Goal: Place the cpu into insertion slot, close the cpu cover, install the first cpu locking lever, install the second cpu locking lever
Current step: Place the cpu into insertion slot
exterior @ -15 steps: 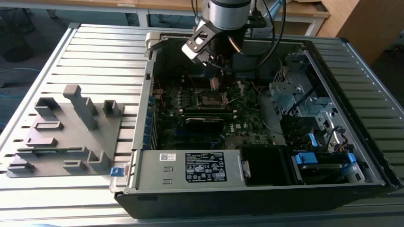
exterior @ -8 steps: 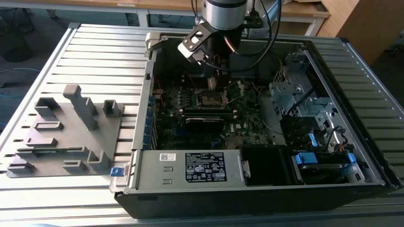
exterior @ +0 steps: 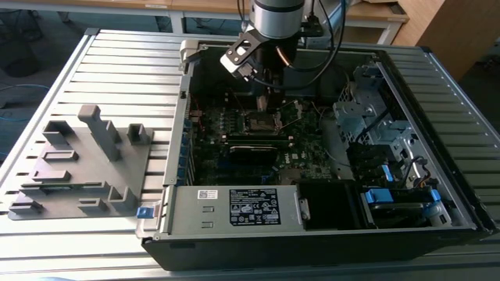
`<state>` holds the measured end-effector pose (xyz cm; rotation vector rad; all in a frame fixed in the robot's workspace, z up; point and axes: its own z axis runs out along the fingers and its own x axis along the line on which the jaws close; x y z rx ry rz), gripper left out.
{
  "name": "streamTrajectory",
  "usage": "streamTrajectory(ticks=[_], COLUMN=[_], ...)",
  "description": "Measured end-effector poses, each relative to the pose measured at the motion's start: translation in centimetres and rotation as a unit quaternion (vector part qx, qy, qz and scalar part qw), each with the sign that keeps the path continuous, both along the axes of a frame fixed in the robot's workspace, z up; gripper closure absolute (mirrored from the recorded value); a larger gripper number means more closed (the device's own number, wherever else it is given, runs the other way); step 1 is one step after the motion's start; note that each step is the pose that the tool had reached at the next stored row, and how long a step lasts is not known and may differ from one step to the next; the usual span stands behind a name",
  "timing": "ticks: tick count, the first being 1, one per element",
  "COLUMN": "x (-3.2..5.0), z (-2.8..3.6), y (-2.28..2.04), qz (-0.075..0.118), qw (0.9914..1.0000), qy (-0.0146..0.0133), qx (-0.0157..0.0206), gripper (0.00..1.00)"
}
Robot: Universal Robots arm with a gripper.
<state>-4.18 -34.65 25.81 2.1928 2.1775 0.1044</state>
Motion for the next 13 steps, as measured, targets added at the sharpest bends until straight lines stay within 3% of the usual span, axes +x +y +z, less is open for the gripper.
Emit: streamTrajectory(ticks=[13], x=[-0.25], z=[-0.89], y=[0.00], qz=[0.004], qw=[0.99999], qy=[0.0000], qx=[0.0007], gripper=[0.46])
